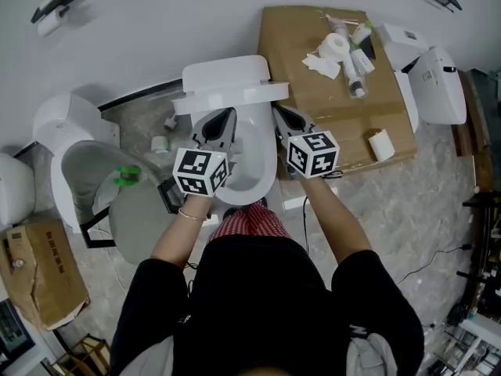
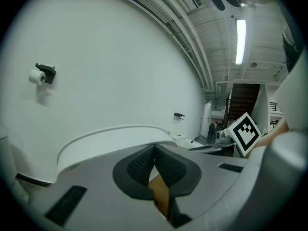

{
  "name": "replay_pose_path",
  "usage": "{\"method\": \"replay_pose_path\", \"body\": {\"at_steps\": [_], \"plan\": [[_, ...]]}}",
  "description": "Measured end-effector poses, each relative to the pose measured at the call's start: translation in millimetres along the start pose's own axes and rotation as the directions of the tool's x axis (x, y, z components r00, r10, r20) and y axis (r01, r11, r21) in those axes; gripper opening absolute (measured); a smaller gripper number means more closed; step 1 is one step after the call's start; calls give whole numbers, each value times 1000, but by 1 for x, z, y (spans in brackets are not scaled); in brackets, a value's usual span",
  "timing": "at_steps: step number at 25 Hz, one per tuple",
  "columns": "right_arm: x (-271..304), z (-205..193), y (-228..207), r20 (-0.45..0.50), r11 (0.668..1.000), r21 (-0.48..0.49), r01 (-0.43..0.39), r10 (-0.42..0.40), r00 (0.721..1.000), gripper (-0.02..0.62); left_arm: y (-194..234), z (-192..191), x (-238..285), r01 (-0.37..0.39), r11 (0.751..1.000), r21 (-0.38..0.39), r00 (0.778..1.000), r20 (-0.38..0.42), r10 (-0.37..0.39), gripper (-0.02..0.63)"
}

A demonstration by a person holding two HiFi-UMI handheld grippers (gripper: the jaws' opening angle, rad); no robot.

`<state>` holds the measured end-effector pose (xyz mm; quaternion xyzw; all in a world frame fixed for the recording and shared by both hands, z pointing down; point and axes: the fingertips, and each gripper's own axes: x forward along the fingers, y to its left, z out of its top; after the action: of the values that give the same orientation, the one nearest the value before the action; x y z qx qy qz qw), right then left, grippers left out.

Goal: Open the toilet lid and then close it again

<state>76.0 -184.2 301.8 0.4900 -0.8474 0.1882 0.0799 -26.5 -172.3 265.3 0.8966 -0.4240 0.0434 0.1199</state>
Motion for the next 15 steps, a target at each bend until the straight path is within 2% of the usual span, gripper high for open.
{"method": "replay_pose_path", "body": {"at_steps": [15], "plan": [[-1,-5,30,49,994,112,-16,11,999,21,-1,-18,-24,18,1000,0,999,-31,-18,4]]}}
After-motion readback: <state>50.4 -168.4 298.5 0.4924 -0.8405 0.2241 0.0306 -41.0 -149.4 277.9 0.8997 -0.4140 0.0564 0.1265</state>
